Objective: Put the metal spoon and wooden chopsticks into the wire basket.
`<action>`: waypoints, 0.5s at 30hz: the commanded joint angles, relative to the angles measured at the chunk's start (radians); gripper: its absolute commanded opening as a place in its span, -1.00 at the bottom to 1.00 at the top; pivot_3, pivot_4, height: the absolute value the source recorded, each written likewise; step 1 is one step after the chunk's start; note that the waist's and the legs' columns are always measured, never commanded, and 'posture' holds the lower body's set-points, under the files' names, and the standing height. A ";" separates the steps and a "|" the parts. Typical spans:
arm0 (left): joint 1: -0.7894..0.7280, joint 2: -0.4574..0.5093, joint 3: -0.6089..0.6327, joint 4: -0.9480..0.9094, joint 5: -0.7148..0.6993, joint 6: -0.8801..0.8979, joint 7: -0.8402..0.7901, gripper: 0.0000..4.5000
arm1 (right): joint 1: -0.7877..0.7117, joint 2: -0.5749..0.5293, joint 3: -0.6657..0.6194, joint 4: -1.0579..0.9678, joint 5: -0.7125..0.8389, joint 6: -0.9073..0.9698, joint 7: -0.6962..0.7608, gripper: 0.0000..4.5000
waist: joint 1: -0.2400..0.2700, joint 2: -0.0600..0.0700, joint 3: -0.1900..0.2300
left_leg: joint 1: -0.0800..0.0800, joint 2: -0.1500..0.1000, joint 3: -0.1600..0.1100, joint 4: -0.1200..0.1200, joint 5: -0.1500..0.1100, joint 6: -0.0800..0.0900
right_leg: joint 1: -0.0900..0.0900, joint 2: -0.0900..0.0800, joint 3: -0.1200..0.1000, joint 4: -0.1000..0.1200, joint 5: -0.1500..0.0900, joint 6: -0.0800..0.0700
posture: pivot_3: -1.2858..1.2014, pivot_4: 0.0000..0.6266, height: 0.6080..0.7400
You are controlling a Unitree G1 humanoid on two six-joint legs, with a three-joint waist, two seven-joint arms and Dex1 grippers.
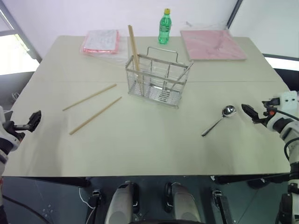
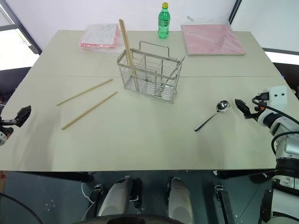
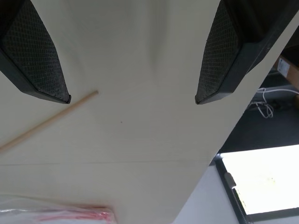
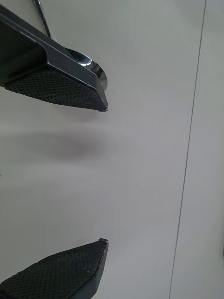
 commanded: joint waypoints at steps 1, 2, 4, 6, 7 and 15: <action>-0.018 0.011 0.024 -0.016 -0.011 -0.025 -0.003 1.00 | 0.000 -0.004 -0.025 -0.019 0.008 -0.017 -0.005 0.98 | 0.000 0.000 0.000 | 0.000 0.000 0.000 0.000 0.000 0.000 | 0.000 0.000 0.000 0.000 0.000 0.000 | 0.03 -0.52 0.37; -0.026 0.011 0.024 -0.008 -0.010 -0.021 0.003 1.00 | 0.005 -0.004 -0.027 -0.021 0.009 -0.018 -0.005 0.98 | 0.002 0.000 0.000 | 0.000 0.000 0.000 0.000 0.000 0.000 | 0.000 0.000 0.000 0.000 0.000 0.000 | 0.03 -0.52 0.37; -0.033 0.015 0.023 0.003 -0.003 -0.018 0.009 1.00 | 0.011 -0.004 -0.028 -0.024 0.010 -0.019 -0.005 0.98 | 0.002 0.000 0.000 | 0.000 0.000 0.000 0.000 0.000 0.000 | 0.000 0.000 0.000 0.000 0.000 0.000 | 0.03 -0.52 0.37; -0.035 0.019 0.021 0.011 0.001 -0.020 0.004 1.00 | 0.012 -0.006 -0.029 -0.024 0.011 -0.019 -0.006 0.98 | 0.000 0.000 0.000 | 0.000 0.000 0.000 0.000 0.000 0.000 | 0.001 0.000 0.000 0.000 0.000 0.000 | 0.03 -0.52 0.37; -0.036 0.020 0.021 0.013 0.001 -0.020 0.001 1.00 | 0.011 -0.007 -0.030 -0.023 0.011 -0.020 -0.007 0.98 | -0.001 0.000 0.000 | 0.000 0.000 0.000 0.000 0.000 0.000 | 0.001 0.000 0.000 0.000 0.000 0.000 | 0.03 -0.52 0.37; -0.041 0.020 0.009 0.011 0.008 -0.036 -0.008 1.00 | -0.015 -0.019 -0.025 0.002 0.005 -0.029 -0.002 0.98 | 0.001 0.000 0.000 | 0.000 0.000 0.000 0.000 0.000 0.000 | 0.000 0.000 0.000 0.000 0.000 0.000 | 0.03 -0.52 0.37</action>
